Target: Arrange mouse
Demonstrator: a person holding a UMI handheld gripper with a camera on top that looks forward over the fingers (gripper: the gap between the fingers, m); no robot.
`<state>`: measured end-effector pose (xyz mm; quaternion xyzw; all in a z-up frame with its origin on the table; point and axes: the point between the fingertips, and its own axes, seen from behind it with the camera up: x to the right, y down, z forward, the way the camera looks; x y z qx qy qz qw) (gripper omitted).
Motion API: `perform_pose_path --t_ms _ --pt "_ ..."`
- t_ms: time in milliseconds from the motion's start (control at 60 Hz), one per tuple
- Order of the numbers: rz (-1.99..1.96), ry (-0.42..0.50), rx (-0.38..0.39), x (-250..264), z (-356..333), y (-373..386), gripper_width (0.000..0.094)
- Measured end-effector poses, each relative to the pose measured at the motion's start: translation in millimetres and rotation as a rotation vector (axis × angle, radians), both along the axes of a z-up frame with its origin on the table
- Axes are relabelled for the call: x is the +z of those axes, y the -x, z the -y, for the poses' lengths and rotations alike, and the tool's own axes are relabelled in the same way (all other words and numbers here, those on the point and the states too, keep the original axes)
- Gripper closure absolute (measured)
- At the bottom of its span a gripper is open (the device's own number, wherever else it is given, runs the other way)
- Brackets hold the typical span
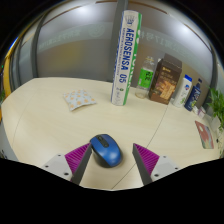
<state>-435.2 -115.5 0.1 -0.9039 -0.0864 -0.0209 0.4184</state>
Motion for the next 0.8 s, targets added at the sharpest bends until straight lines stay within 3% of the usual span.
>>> perform_pose_path --t_ms 83,150,233,283,500,667,800 --pt "0.023 -0.005 0.004 -2 -19 -7 0.011" --pt "0.014 0.009 0.005 -7 -28 -10 0.0175" --pt "-0.025 0.04 0.015 -15 -31 -8 0.0286" --pt "-0.085 0.051 0.028 -18 -30 0 0.0419" --pt "-0.108 0.05 0.117 -10 -30 8 0.0554" --pt "-0.221 -0.126 0.171 104 -54 -12 0.0566" --pt "-0.309 -0.321 0.132 224 -83 -116 0.0568"
